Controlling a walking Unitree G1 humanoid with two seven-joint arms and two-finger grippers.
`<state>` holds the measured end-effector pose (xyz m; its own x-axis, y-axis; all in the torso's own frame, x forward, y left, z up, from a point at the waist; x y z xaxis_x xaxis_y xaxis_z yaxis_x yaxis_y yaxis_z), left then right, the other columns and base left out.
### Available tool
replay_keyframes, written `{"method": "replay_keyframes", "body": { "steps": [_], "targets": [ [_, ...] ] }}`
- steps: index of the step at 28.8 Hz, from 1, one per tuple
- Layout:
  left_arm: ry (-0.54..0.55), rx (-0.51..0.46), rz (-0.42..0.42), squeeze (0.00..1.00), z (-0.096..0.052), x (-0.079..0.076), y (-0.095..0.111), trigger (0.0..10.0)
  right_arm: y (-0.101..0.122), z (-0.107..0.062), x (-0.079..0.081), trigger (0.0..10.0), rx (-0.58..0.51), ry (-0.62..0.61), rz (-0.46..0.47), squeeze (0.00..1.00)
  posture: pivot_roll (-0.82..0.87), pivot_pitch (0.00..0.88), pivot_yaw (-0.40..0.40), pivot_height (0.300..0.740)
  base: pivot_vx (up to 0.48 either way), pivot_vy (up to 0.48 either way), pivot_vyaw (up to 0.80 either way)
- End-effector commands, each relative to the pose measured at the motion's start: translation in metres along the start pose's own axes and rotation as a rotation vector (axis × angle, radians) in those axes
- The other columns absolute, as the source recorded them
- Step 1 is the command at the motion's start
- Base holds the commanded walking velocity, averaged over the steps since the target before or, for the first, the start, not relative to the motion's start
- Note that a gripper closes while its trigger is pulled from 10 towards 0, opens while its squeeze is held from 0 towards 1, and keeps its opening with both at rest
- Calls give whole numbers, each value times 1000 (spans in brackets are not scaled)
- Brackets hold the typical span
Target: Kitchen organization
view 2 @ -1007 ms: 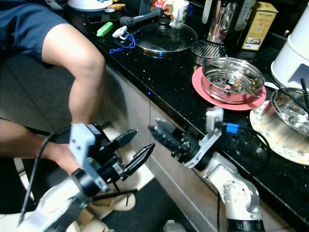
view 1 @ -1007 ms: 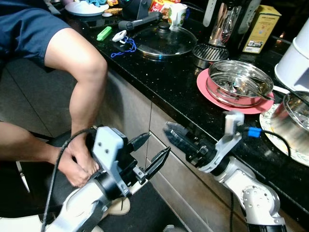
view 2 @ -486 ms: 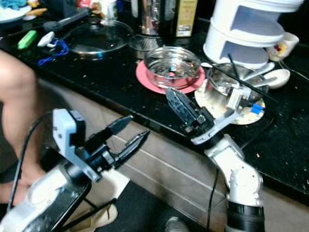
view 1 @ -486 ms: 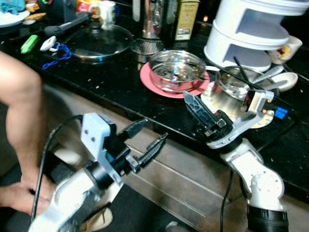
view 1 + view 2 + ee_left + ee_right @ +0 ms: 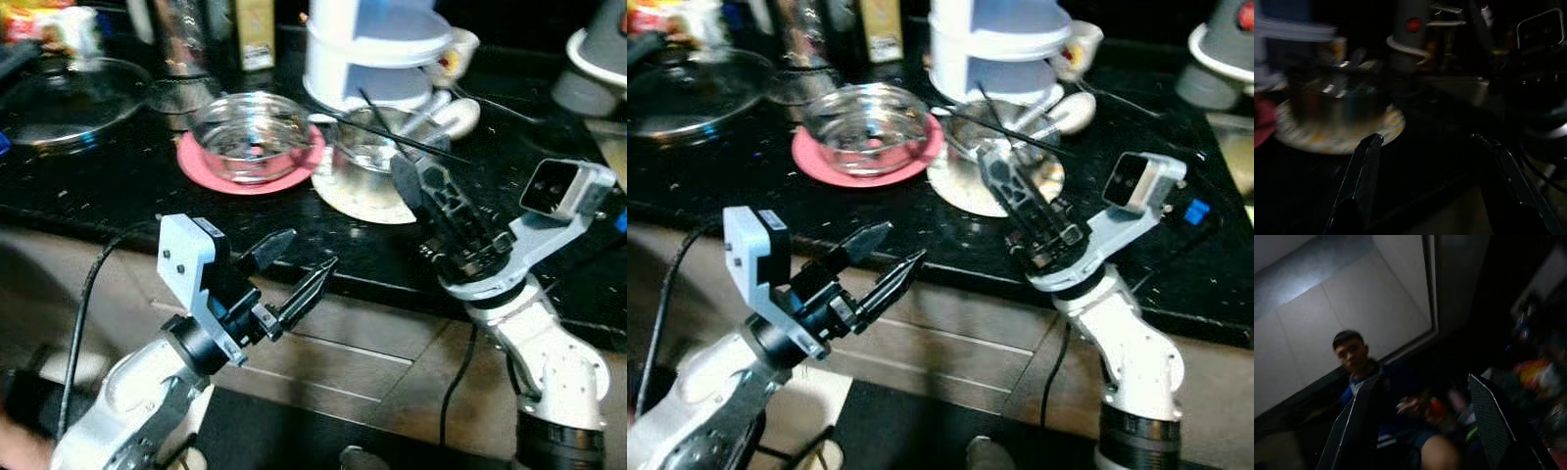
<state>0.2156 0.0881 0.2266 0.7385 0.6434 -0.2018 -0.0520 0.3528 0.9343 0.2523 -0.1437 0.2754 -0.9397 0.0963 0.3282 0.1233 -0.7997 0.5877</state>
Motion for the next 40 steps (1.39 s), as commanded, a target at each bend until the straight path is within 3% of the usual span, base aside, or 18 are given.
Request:
{"method": "replay_keyframes", "body": {
  "steps": [1, 4, 5, 6, 11, 13, 15, 19, 25, 29, 32, 40],
  "targets": [
    [12, 6, 1, 0, 0, 2, 1, 10000, 2, 2, -1, 10000, -13, -21, -9, 0, 23, 92, -35, 740, 0, 0, -800],
    [22, -3, 10, 0, 1, 3, 3, 10000, 4, 2, -6, 10000, -14, -56, -28, 0, 23, 91, -36, 740, 0, 0, -800],
    [58, -27, 43, 0, 2, 9, 10, 10000, 5, -1, -21, 10000, -7, -167, -66, 0, 24, 91, -37, 740, 0, 0, -575],
    [71, -34, 57, 0, 3, 11, 13, 10000, 5, -3, -26, 10000, -3, -205, -73, 0, 24, 91, -37, 740, 0, 0, -575],
    [111, -56, 91, 0, 4, 16, 19, 10000, 5, -8, -39, 10000, 5, -302, -105, 0, 25, 92, -38, 740, 0, 0, -115],
    [203, -76, 170, 0, 4, 26, 30, 10000, 6, -19, -60, 10000, 21, -464, -170, 0, 28, 91, -40, 740, 0, 0, 0],
    [286, -98, 225, 0, 3, 36, 39, 10000, 7, -24, -69, 10000, 56, -531, -222, 0, 31, 92, -42, 740, 0, 0, 0],
    [356, -129, 263, 0, 1, 45, 48, 10000, 4, -21, -69, 10000, 96, -523, -254, 0, 33, 91, -44, 740, 0, 0, 0],
    [578, -175, 364, 0, -11, 69, 67, 10000, 4, -15, -66, 10000, 117, -500, -289, 0, 40, 93, -49, 740, 0, 0, 0],
    [589, -177, 371, 0, -13, 70, 69, 10000, 8, -8, -61, 10000, 93, -448, -283, 0, 41, 93, -48, 740, 0, 0, 0],
    [603, -176, 366, 0, -12, 70, 68, 10000, 8, 12, -43, 10000, 113, -316, -313, 0, 39, 95, -51, 740, 0, 0, 473],
    [588, -154, 354, 0, -6, 69, 62, 10000, 3, 18, -43, 10000, 116, -306, -306, 0, 37, 111, -56, 740, 0, 0, 800]
  ]
}}
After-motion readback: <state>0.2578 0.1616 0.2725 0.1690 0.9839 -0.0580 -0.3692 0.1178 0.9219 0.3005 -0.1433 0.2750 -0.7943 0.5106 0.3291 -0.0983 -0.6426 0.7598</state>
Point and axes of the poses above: a point about 5 cm out from each wrist's last joint towards the gripper, its own z axis pointing out of the wrist towards the gripper, its own y axis along the axis of the wrist's last joint, x = y × z, the point moved 2 cm from there along z, pointing out of the wrist towards the gripper, and after that the axes turned 6 degrees about -z, right-handed, at the moved point
